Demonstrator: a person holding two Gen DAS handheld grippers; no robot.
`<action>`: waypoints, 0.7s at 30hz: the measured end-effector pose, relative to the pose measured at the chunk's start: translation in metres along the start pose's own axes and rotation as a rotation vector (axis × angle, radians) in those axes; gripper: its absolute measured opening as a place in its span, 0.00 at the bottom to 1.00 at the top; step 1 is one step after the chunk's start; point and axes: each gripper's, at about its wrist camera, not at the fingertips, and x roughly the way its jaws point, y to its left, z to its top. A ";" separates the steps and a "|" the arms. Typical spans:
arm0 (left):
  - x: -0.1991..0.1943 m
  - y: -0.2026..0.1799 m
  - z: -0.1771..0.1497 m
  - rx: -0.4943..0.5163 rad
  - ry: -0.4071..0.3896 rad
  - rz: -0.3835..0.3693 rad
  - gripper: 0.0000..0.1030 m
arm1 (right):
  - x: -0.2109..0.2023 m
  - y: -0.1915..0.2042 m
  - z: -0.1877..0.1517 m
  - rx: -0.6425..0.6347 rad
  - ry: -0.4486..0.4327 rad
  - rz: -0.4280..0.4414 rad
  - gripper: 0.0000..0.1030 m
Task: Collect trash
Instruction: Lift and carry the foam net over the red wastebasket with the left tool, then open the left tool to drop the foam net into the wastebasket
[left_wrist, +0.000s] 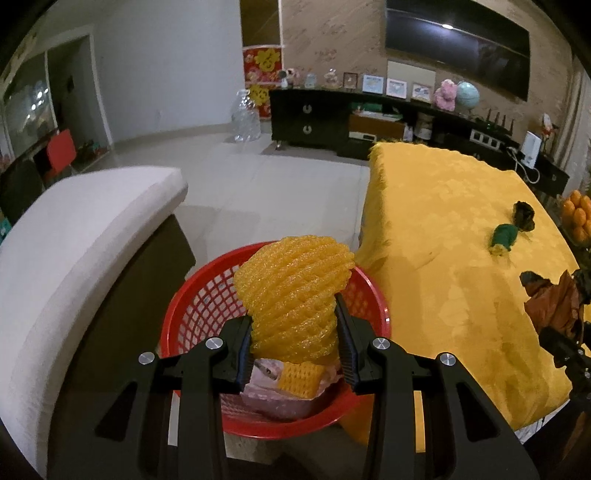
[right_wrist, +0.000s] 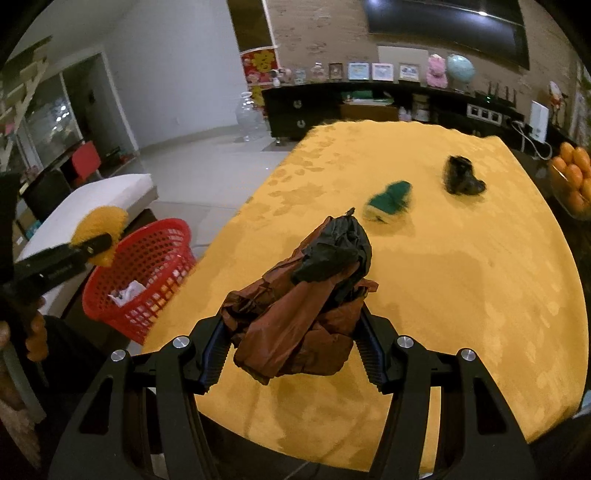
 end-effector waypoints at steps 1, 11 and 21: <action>0.003 0.004 0.000 -0.014 0.008 -0.001 0.35 | 0.001 0.005 0.003 -0.009 -0.001 0.008 0.56; 0.025 0.031 -0.004 -0.119 0.102 0.028 0.35 | 0.009 0.037 0.023 -0.056 -0.011 0.050 0.56; 0.029 0.035 -0.003 -0.144 0.122 0.055 0.48 | 0.017 0.056 0.034 -0.083 -0.012 0.074 0.56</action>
